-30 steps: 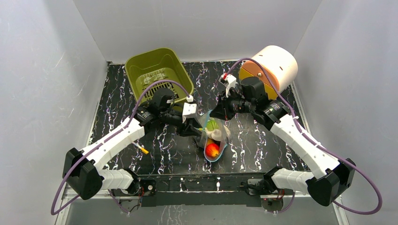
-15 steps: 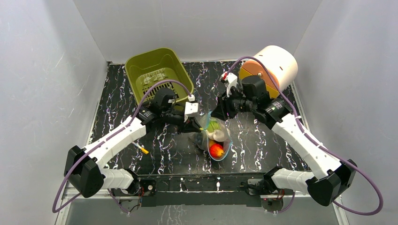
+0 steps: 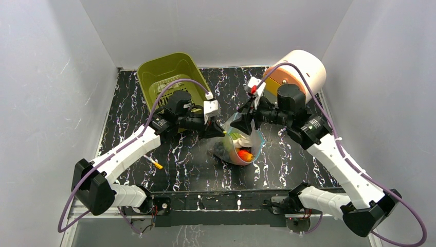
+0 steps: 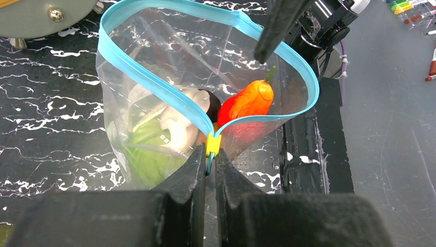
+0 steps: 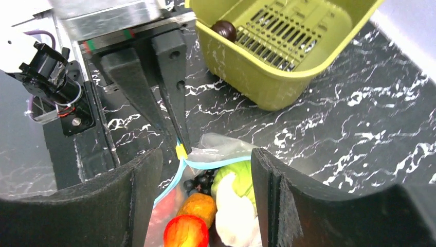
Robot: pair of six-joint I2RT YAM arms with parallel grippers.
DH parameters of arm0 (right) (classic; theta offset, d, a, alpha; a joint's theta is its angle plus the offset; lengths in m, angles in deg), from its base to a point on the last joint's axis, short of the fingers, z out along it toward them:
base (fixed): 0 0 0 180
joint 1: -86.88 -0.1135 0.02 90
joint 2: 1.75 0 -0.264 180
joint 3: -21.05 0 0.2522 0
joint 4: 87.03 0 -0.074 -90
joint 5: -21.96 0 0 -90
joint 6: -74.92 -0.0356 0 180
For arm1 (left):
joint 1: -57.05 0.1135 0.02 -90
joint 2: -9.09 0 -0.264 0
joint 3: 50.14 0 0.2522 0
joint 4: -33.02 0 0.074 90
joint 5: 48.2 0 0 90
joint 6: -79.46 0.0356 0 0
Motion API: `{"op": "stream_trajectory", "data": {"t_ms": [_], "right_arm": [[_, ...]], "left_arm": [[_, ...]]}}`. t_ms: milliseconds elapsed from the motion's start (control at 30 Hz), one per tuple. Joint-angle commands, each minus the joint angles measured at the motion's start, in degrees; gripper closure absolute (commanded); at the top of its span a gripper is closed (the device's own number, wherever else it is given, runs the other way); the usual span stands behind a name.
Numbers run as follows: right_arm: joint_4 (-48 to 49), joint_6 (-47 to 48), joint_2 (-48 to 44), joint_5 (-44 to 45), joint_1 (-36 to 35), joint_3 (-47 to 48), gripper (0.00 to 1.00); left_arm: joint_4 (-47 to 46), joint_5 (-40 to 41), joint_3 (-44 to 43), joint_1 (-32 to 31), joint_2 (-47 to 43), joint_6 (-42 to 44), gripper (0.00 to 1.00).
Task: Place the food in the zip-top bag and seal the zipper
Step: Zip the zipper food storage bag at the center of the board.
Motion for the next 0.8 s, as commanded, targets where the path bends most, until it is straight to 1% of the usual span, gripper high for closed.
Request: {"op": "stream_trajectory", "data": {"t_ms": [0, 100, 300, 567, 633, 700, 767], "right_arm": [[9.5, 7.7, -2.5, -4.3, -0.6, -3.0, 0.41], [8.0, 12.2, -2.1, -5.7, -1.3, -4.3, 0.46], [5.7, 17.9, -0.9, -6.4, -3.4, -5.4, 0.46], [4.3, 22.2, 1.6, 2.0, -8.7, -6.4, 0.45], [4.3, 22.7, 2.1, 3.8, -9.5, -6.7, 0.5], [4.5, 23.3, 2.2, 5.0, -10.0, -7.4, 0.61], [5.4, 23.6, 1.9, 5.6, -10.3, -8.0, 0.74]], "left_arm": [[-3.4, -1.5, -2.6, -0.2, -1.0, -1.6, 1.0], [-2.8, -1.4, -3.2, -0.2, -1.2, -0.8, 1.0], [-1.3, -1.2, -4.7, -0.2, -0.9, 0.6, 1.0], [0.8, -1.3, -4.8, -0.2, -1.1, 2.2, 1.0], [0.9, -1.2, -4.6, -0.2, -1.4, 2.3, 1.0], [1.2, -1.3, -4.3, -0.2, -1.7, 2.6, 1.0], [1.6, -1.8, -4.0, -0.2, -2.3, 2.8, 1.0]]}}
